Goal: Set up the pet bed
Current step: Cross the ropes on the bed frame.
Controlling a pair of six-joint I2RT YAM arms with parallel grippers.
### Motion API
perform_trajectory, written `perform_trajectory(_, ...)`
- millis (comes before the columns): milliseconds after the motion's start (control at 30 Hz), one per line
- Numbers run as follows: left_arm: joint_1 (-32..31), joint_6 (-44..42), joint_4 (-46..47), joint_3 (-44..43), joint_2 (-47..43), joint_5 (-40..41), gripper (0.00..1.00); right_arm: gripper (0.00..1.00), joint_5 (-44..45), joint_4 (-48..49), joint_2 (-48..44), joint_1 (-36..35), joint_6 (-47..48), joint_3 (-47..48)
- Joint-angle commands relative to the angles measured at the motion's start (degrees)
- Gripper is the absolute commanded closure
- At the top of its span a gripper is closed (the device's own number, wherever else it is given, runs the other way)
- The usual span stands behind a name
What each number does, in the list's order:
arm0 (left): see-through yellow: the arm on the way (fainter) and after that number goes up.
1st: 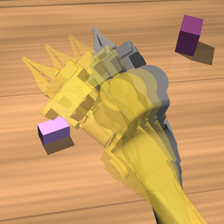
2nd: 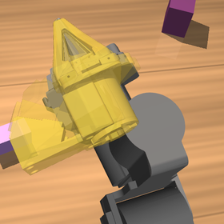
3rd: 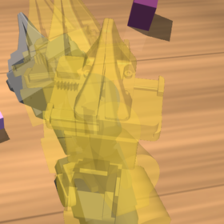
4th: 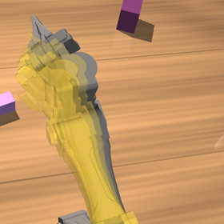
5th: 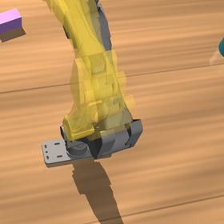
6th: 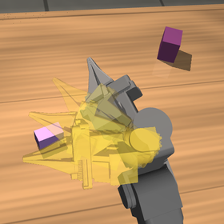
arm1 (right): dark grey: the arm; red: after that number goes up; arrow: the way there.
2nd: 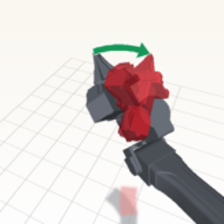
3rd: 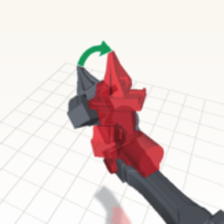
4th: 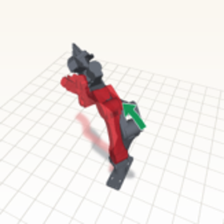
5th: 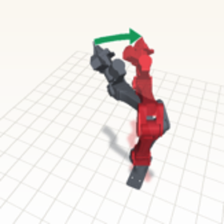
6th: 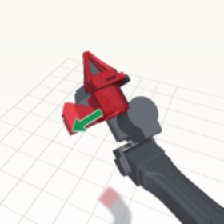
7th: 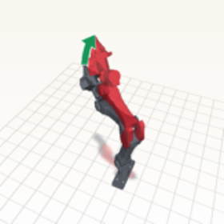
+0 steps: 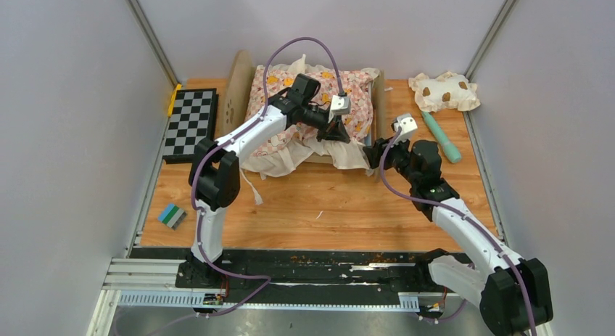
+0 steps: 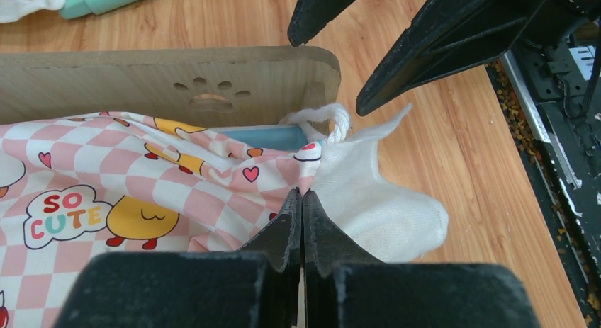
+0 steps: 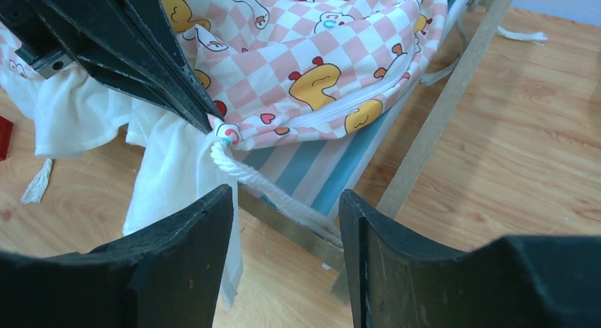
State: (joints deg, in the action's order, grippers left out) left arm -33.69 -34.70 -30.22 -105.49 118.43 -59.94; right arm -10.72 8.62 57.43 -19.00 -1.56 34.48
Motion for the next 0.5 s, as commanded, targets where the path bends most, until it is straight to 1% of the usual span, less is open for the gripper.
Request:
perform_trajectory(0, 0.2, 1.0, 1.6, -2.3, 0.3, -2.1, 1.0, 0.43, -0.1, 6.5, 0.8, -0.8, 0.9, -0.5)
perform_trajectory(100, 0.2, 1.3, 1.7, -2.3, 0.3, -2.3, 1.0, 0.43, 0.1, 8.0, 1.0, -1.5, 1.3, -1.1)
perform_trajectory(167, 0.2, 1.4, 1.7, -2.3, 0.4, -2.3, 1.0, 0.44, 0.7, 7.1, 0.7, -1.8, 1.3, -1.0)
perform_trajectory(300, 0.2, 1.5, 1.8, -2.3, 0.4, -2.2, 1.0, 0.44, 2.1, 5.2, -3.1, -2.6, 1.1, -2.9)
perform_trajectory(367, 0.1, 1.7, 2.0, -2.3, 0.4, -2.3, 1.0, 0.47, 7.6, 3.3, -5.4, -3.2, -0.1, -4.3)
perform_trajectory(467, 0.2, 1.8, 2.1, -2.3, 0.5, -2.2, 1.0, 0.54, 17.1, 0.2, -6.7, -3.3, -3.1, -5.5)
